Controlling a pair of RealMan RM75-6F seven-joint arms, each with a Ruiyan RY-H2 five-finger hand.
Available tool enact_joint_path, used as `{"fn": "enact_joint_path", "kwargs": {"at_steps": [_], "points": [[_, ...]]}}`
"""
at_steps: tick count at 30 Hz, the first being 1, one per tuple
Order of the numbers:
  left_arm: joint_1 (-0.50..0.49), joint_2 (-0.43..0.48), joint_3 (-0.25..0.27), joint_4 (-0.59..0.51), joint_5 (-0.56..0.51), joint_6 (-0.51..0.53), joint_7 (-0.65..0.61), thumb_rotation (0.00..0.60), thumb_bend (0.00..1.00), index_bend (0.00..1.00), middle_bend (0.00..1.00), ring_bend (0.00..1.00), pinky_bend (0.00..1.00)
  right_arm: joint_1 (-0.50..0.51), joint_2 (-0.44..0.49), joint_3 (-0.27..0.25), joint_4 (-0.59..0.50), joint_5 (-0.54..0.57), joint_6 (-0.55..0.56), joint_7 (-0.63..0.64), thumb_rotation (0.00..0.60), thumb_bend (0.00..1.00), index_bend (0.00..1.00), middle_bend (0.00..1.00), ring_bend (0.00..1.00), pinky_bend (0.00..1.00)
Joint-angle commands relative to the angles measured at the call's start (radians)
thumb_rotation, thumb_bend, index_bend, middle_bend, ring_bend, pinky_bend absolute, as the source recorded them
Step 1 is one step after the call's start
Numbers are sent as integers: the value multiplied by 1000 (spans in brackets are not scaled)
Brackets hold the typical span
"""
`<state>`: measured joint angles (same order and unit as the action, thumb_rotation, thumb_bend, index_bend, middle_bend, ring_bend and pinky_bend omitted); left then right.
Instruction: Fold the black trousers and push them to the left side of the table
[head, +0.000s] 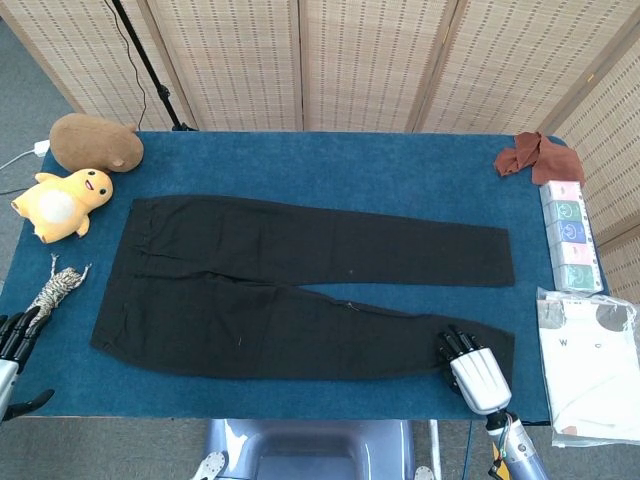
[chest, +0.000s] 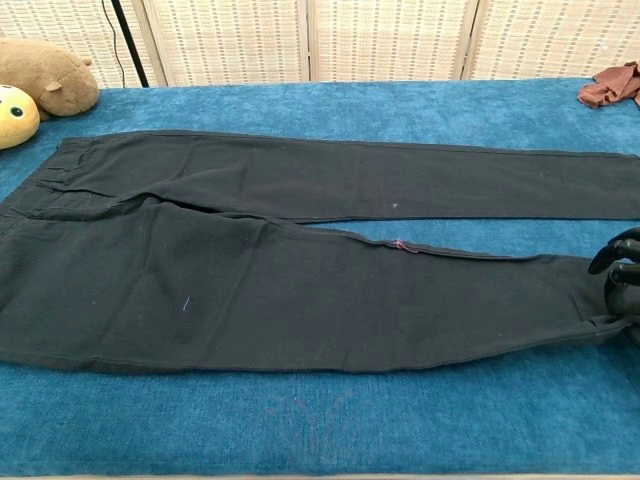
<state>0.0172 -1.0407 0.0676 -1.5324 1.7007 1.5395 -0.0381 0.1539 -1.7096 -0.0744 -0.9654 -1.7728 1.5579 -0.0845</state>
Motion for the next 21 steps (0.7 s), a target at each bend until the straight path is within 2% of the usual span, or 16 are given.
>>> {"fn": "enact_joint_path", "kwargs": {"at_steps": [1,5,9,11,15,21], "points": [[-35,-74,13,141,63,-13,-39,600,0,0,0,0,0,0,3,0,-5,0,3,-1,600,581,573,317,212,373],[-81,-146,23,321,102,-44,-89,600,0,0,0,0,0,1,10,1,-21,9,-1,2,600,581,573,317,212,373],[-118,-218,35,437,107,-99,-122,600,0,0,0,0,0,2,16,2,-32,15,-6,1,600,580,571,317,212,373],[-133,-251,37,483,104,-122,-130,600,28,0,0,0,0,2,19,2,-38,18,-8,2,600,580,570,317,212,373],[-154,-324,30,582,92,-143,-130,600,176,0,2,0,8,2,27,5,-52,27,-15,0,600,581,569,317,212,373],[-170,-402,17,695,81,-114,-155,600,187,0,24,0,9,4,35,10,-67,36,-18,4,600,581,570,317,212,373]]}}
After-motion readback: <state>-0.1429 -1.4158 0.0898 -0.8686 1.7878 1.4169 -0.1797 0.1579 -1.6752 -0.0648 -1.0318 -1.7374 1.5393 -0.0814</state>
